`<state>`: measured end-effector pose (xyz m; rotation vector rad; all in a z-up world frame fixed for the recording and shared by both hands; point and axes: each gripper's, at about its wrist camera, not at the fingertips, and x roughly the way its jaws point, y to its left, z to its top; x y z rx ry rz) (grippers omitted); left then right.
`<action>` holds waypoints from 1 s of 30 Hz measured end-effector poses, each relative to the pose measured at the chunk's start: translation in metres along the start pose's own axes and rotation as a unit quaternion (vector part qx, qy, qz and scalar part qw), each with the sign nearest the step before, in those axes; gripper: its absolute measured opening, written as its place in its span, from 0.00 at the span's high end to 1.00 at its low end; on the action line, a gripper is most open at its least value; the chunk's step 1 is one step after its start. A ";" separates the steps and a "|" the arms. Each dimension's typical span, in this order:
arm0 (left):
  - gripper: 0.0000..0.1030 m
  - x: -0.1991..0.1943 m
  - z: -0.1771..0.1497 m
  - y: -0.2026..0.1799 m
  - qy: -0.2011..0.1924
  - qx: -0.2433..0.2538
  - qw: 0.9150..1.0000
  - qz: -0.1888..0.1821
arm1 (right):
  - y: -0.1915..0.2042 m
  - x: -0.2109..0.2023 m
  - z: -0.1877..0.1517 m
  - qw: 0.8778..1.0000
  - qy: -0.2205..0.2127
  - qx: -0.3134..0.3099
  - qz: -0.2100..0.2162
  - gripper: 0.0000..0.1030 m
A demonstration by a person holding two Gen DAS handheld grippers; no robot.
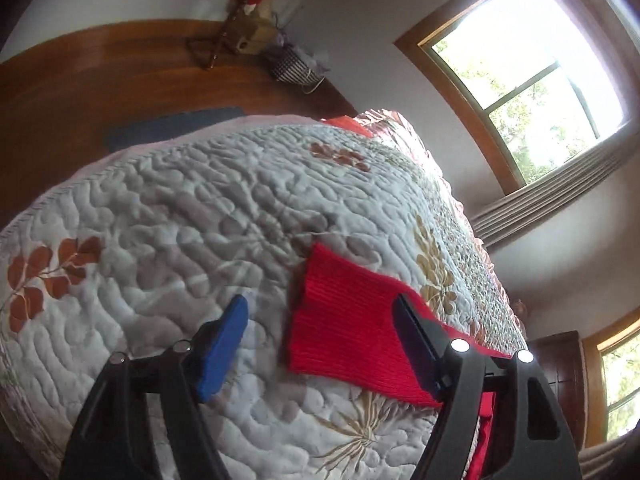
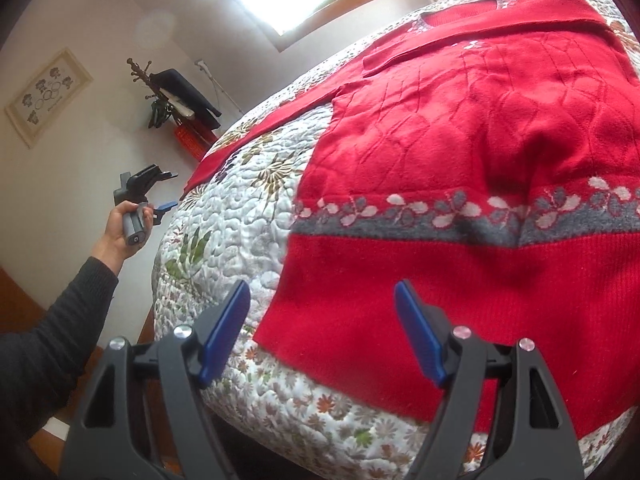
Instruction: Fold small clothes
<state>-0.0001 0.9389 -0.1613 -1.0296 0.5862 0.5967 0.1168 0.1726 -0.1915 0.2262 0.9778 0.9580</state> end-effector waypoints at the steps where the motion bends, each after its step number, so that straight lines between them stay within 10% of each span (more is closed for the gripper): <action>1: 0.27 0.004 -0.001 0.000 0.008 0.008 1.000 0.001 | 0.005 0.000 -0.001 1.000 0.001 -0.003 0.000 0.28; 7: 0.30 0.014 -0.005 -0.017 0.025 0.070 0.997 0.028 | 0.021 -0.007 -0.003 1.000 -0.004 -0.015 -0.007 0.28; 15: 0.81 0.017 -0.001 -0.026 0.057 0.096 0.993 0.041 | 0.027 -0.005 -0.008 1.000 0.003 -0.014 -0.001 0.28; 30: 0.98 -0.024 0.006 -0.100 0.012 0.117 0.993 -0.017 | 0.024 -0.010 -0.013 1.000 0.002 -0.004 0.010 0.28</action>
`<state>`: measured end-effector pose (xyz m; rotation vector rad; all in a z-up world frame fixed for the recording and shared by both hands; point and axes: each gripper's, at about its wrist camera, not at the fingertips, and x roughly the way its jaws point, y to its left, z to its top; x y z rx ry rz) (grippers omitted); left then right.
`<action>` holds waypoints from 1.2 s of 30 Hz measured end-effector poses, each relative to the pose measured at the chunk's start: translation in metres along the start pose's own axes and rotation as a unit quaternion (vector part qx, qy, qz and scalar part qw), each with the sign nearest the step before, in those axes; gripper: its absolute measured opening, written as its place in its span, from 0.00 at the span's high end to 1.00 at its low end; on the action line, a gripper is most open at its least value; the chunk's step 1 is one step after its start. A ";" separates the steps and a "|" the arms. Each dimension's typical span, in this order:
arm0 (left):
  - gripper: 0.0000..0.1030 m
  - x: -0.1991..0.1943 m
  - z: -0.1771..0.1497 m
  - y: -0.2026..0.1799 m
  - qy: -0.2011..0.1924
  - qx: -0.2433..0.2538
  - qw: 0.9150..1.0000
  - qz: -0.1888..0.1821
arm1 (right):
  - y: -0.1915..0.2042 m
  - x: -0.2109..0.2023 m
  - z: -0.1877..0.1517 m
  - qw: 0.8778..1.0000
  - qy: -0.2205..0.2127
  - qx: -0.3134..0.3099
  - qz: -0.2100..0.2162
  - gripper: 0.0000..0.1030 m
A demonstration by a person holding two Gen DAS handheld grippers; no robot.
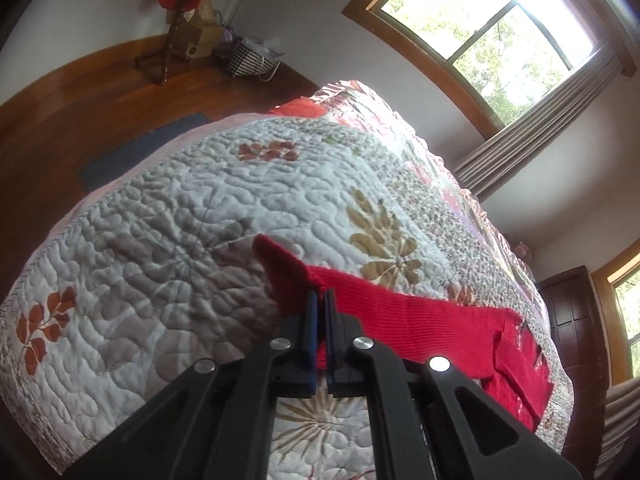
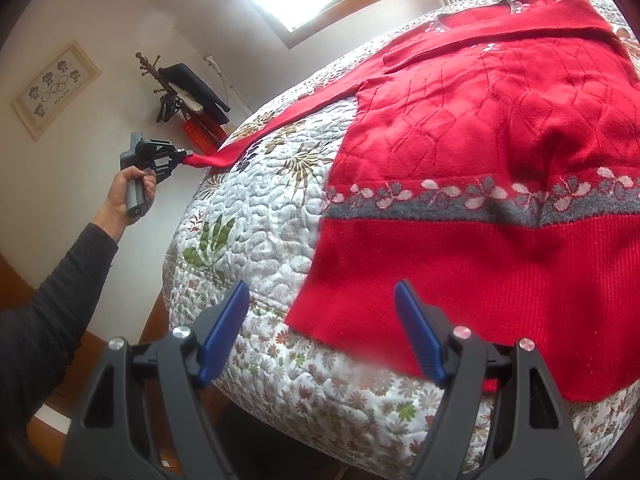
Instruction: Fold small clothes
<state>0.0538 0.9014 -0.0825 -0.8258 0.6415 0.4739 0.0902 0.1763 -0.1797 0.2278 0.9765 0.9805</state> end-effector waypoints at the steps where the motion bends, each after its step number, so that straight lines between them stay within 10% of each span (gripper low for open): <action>1: 0.98 -0.004 0.003 -0.015 -0.005 0.008 1.000 -0.010 | -0.001 -0.001 0.000 1.000 -0.001 0.001 0.002 0.28; 18: 0.98 0.110 -0.060 -0.338 0.080 0.197 0.974 -0.077 | -0.046 -0.044 0.007 0.998 -0.044 0.033 0.000 0.28; 30: 0.97 0.242 -0.199 -0.405 0.183 0.254 0.948 -0.054 | -0.105 -0.073 0.041 0.997 -0.048 0.057 0.005 0.22; 36: 0.48 0.199 -0.177 -0.383 0.160 0.234 0.950 -0.132 | -0.111 -0.069 0.131 0.996 -0.039 0.027 0.069 0.16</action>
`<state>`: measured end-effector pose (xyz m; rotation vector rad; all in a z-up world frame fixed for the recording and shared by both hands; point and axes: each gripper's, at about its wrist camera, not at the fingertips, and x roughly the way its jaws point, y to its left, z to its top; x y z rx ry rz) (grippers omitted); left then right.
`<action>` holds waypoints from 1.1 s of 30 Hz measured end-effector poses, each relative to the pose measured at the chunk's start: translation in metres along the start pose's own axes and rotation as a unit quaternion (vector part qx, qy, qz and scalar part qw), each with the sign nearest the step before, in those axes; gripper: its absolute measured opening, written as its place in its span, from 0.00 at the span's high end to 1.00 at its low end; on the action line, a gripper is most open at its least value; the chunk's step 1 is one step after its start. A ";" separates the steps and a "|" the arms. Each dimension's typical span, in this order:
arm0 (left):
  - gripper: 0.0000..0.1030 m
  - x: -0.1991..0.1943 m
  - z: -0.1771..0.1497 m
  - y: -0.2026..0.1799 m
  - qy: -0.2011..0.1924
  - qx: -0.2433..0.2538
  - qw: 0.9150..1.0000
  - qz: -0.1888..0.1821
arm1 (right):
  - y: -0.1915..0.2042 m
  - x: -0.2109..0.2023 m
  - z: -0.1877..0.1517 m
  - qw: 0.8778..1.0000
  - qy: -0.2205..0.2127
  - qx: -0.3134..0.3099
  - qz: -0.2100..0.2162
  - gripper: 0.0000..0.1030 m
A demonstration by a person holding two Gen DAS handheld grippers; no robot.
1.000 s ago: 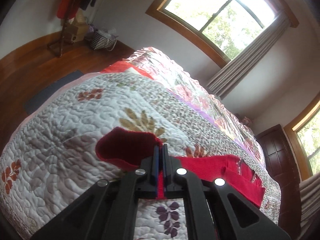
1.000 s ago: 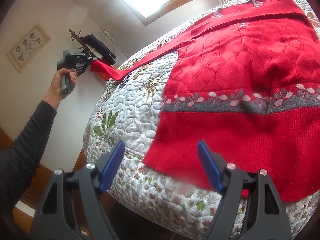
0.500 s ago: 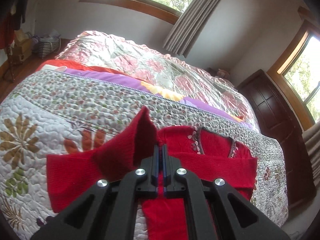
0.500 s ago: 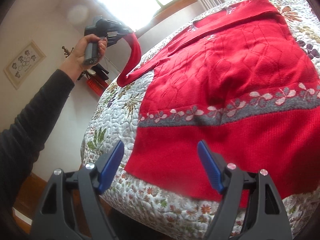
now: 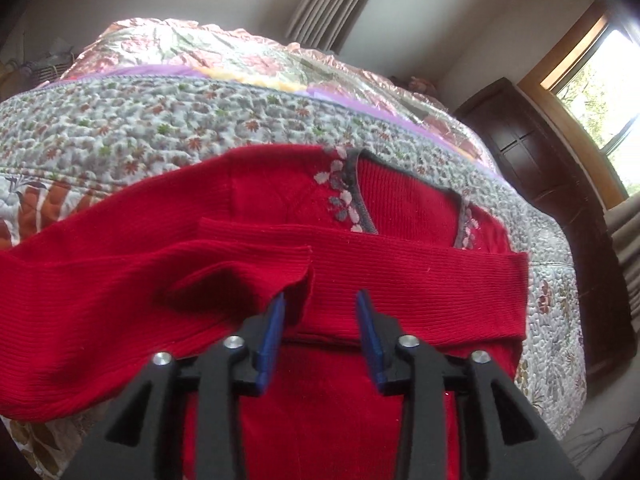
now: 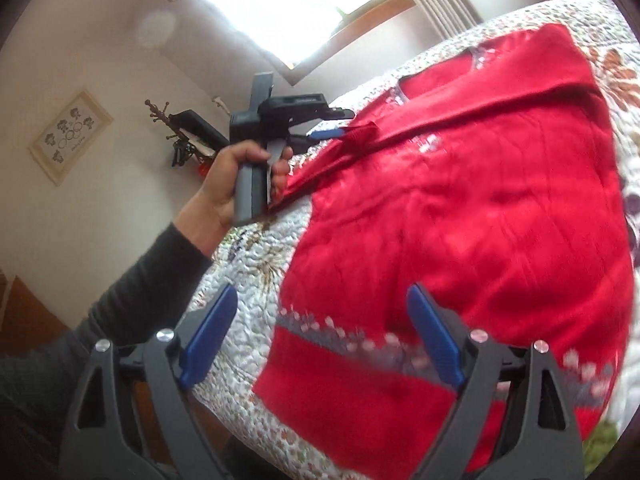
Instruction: Fold small clothes
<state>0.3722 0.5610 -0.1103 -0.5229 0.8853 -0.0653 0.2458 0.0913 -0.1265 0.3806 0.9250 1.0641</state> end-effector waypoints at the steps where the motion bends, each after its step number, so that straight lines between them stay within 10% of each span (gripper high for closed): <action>1: 0.46 -0.016 0.000 0.006 -0.011 -0.001 1.000 -0.007 | -0.001 0.010 0.021 1.000 0.007 -0.001 0.019 0.19; 6: 0.39 -0.082 -0.014 0.048 -0.045 -0.021 0.999 -0.021 | -0.011 0.107 0.121 0.994 0.075 0.041 0.071 0.30; 11: 0.37 -0.120 -0.053 0.087 -0.047 -0.019 0.998 -0.023 | -0.037 0.194 0.180 0.989 0.110 0.095 0.025 0.33; 17: 0.36 -0.135 -0.083 0.120 -0.047 -0.033 0.998 -0.039 | -0.071 0.240 0.206 0.985 0.115 0.121 -0.035 0.35; 21: 0.36 -0.132 -0.088 0.127 -0.051 -0.028 0.997 -0.056 | -0.068 0.254 0.216 0.987 0.129 0.099 -0.022 0.61; 33: 0.35 -0.113 -0.113 0.131 -0.055 -0.049 0.993 -0.093 | -0.059 0.280 0.224 0.984 0.141 0.074 -0.075 0.59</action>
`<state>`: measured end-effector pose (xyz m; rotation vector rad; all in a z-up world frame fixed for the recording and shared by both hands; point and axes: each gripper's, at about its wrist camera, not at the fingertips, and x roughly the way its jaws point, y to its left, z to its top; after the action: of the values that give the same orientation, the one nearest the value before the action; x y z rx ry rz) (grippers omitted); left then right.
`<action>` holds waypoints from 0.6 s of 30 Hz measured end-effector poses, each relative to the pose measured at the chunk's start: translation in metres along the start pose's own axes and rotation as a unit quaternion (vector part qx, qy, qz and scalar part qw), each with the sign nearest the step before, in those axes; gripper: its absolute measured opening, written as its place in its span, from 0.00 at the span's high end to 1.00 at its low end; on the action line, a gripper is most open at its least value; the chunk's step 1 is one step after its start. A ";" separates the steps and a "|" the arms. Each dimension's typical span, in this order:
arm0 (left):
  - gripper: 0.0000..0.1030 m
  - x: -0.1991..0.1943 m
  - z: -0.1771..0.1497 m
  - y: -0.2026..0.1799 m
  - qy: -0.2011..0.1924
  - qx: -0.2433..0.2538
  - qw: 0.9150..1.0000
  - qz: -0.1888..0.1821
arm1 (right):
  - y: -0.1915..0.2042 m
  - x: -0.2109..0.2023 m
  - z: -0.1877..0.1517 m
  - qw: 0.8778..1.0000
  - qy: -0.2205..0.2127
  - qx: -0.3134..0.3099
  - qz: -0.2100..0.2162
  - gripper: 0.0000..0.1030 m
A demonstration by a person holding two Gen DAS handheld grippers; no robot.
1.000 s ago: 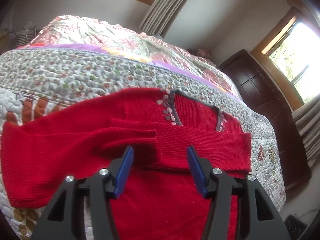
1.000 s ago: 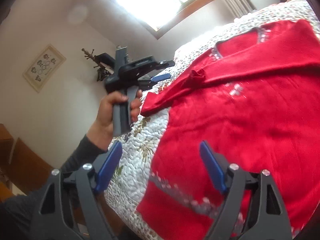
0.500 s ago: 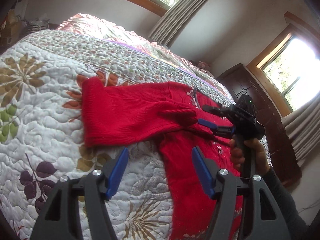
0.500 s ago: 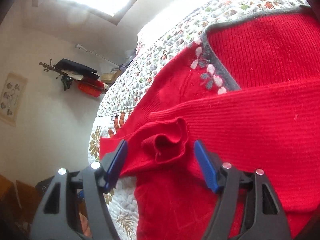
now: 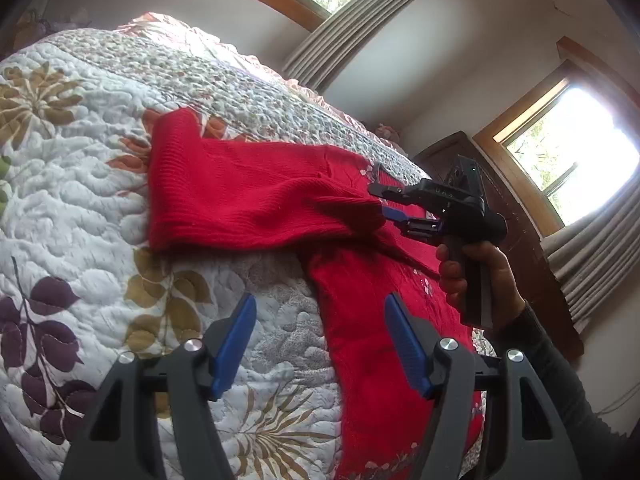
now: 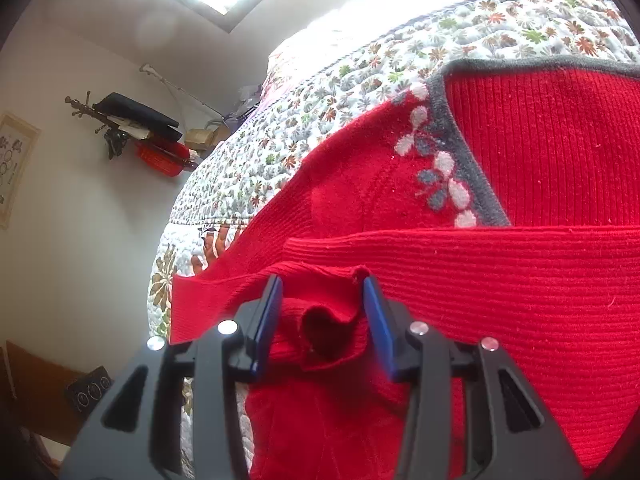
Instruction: Fold small clothes
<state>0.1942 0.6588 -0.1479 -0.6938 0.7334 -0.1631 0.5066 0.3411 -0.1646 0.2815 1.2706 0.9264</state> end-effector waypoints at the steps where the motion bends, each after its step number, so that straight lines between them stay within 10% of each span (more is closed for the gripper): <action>1: 0.35 0.000 -0.002 0.001 0.000 -0.005 1.000 -0.005 | 0.000 0.004 0.001 1.000 0.001 -0.001 -0.001 0.59; 3: 0.35 0.002 -0.007 0.003 0.000 -0.011 1.000 -0.010 | 0.000 0.009 0.003 1.000 0.004 -0.001 0.000 0.61; 6: 0.35 0.004 -0.017 0.008 0.004 -0.018 1.000 -0.012 | 0.004 0.012 0.008 1.000 0.002 -0.013 0.005 0.96; 12: 0.35 0.007 -0.030 0.017 0.005 -0.028 1.000 -0.014 | 0.005 -0.002 0.027 0.999 -0.044 0.010 0.006 0.96; 14: 0.35 0.007 -0.030 0.018 0.004 -0.030 0.999 -0.016 | -0.007 0.001 0.026 0.998 -0.040 0.016 -0.053 0.85; 16: 0.35 0.006 -0.030 0.018 0.004 -0.030 0.999 -0.019 | -0.016 -0.007 0.021 0.998 -0.050 0.026 -0.043 0.57; 18: 0.35 0.005 -0.031 0.018 0.005 -0.027 0.999 -0.019 | -0.018 -0.016 0.015 0.998 -0.059 0.023 -0.031 0.51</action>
<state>0.1762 0.6543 -0.1784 -0.7601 0.7361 -0.1823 0.5282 0.3232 -0.1607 0.3257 1.1868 0.8167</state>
